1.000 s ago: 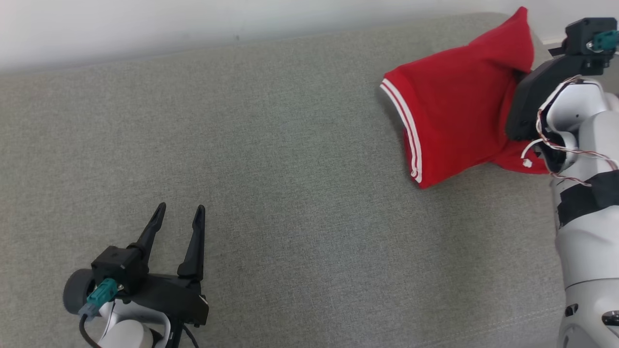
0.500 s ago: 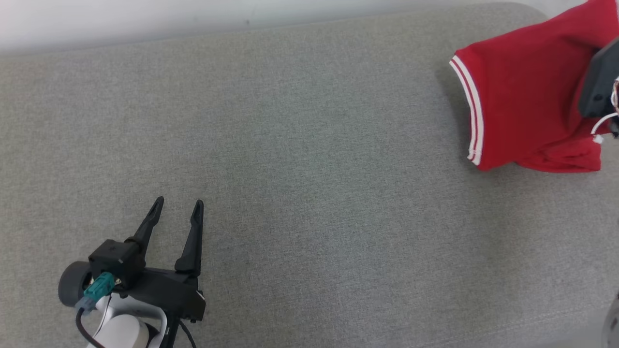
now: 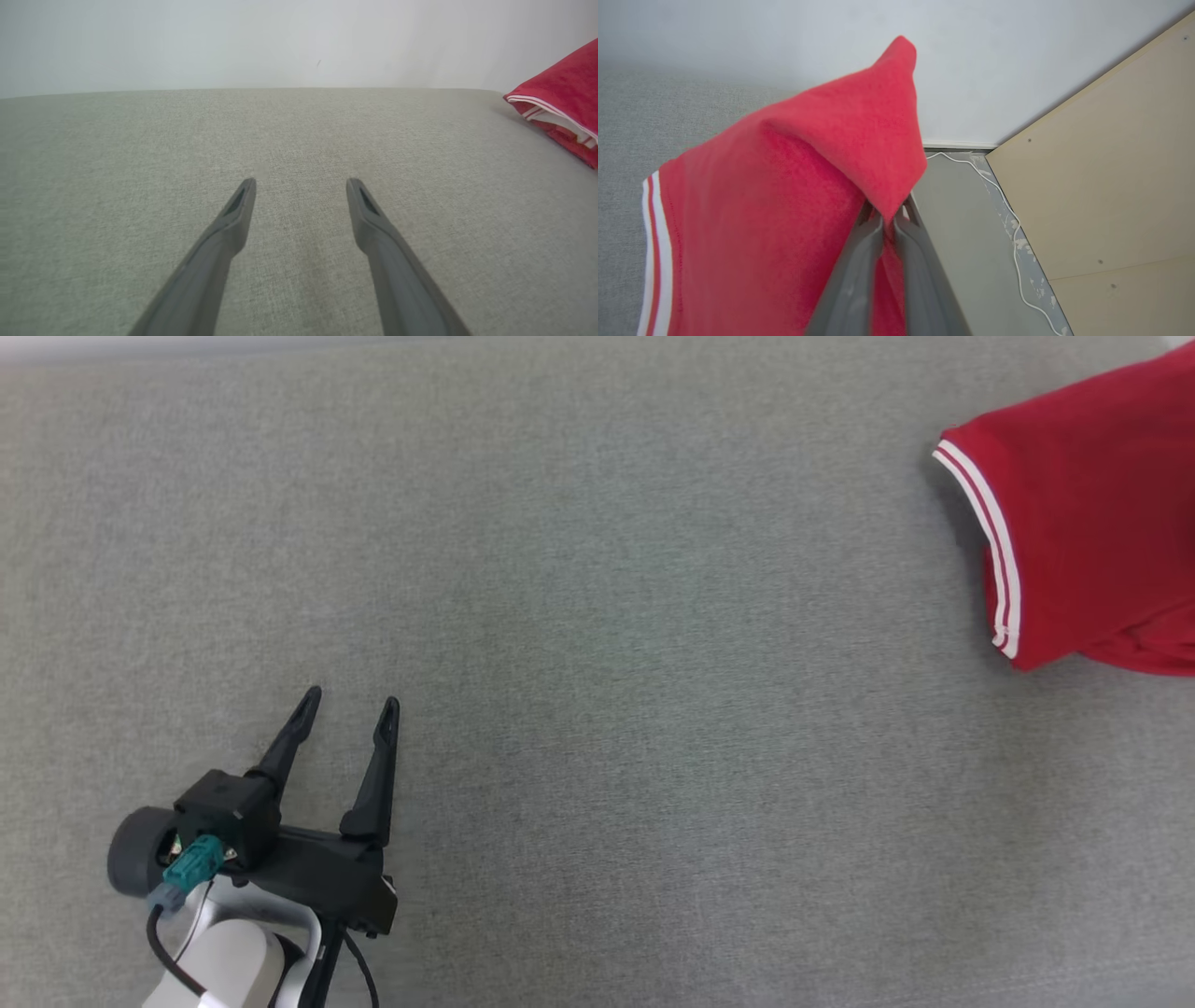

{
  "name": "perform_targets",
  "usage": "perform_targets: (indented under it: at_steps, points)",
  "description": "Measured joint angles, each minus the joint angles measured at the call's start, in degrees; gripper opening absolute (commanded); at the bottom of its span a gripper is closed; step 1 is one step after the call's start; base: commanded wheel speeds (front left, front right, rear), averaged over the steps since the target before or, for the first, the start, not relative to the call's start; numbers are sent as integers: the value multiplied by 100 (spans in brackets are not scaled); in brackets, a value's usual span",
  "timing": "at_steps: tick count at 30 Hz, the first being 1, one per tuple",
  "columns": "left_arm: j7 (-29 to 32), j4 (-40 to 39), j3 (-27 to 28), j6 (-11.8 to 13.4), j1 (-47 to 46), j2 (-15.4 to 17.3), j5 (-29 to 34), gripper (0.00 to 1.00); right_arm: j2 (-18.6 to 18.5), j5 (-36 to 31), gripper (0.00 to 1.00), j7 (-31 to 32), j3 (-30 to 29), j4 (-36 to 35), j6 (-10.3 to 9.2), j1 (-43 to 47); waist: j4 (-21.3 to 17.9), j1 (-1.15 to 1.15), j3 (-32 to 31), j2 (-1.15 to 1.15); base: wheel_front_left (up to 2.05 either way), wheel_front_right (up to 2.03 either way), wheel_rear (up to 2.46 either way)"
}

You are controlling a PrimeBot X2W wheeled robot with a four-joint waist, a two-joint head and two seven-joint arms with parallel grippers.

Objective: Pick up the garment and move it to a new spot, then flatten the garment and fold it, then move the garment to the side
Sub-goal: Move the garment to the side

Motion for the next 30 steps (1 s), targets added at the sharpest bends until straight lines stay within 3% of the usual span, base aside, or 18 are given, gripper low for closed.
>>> perform_targets:
  at_steps: [6, 7, 8, 9, 10, 24, 30]
  points:
    - [7, -54, -5, 2, -68, 42, 43, 100, -99, -594, 0, -337, -258, 253, -1, 3, 169, 0, 194, 0, 0, 0, 0]
    - [7, -54, -4, 2, -76, 49, 43, 100, -96, -677, 19, -399, -297, 287, -1, 4, 189, 0, 221, 0, 0, 0, 0]
    - [7, -54, -5, 3, -80, 55, 43, 100, -96, -750, 50, -459, -318, 316, -1, 8, 204, 1, 244, 0, 0, 0, 0]
    - [7, -54, -7, 4, -87, 57, 43, 100, -94, -812, 92, -515, -347, 348, 0, 12, 216, 1, 264, 0, 0, 0, 0]
    - [7, -53, -5, 7, -96, 60, 43, 100, -90, -876, 100, -537, -399, 383, 0, 12, 223, 1, 280, 0, 0, 0, 0]
    - [5, -27, -74, 51, -119, 71, 42, 100, 111, -1238, 100, -1514, -224, 851, -1, 8, 96, -1, 87, -1, 0, 0, 0]
    - [-63, -27, -74, 109, -40, 47, 33, 100, 227, -776, 100, -2464, -115, 1269, -1, -57, 59, -1, -154, -1, 0, 0, 0]
